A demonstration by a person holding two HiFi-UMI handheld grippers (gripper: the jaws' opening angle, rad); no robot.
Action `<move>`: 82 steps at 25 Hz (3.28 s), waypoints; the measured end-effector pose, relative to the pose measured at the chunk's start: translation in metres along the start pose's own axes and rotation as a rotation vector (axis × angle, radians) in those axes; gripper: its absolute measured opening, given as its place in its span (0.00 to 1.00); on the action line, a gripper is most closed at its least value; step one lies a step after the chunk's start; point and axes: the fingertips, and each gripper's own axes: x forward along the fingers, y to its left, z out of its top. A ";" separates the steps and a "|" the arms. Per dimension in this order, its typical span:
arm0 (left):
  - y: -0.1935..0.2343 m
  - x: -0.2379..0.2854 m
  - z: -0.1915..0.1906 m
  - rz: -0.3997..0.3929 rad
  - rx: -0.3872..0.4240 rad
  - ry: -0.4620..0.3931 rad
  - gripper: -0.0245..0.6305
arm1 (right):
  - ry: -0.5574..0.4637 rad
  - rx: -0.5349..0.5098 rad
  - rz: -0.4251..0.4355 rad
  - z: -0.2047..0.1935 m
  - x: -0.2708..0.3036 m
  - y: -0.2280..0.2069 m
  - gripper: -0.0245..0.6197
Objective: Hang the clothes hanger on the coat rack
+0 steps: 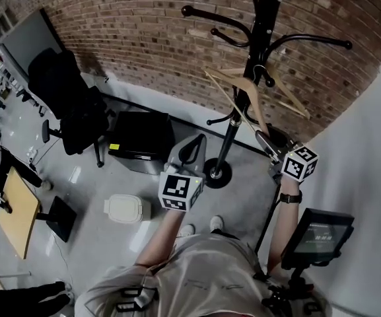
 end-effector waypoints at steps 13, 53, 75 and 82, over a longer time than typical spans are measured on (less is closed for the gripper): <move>-0.037 -0.010 0.009 -0.172 -0.022 -0.007 0.04 | -0.179 -0.052 -0.315 0.029 -0.110 -0.002 0.31; -0.209 -0.281 -0.043 -0.165 0.089 0.119 0.04 | -0.223 -0.044 -0.355 -0.115 -0.259 0.343 0.05; -0.201 -0.323 0.009 -0.246 0.080 0.007 0.04 | -0.211 -0.180 -0.465 -0.081 -0.233 0.386 0.05; -0.181 -0.331 0.010 -0.260 0.060 -0.009 0.04 | -0.224 -0.215 -0.448 -0.074 -0.211 0.407 0.05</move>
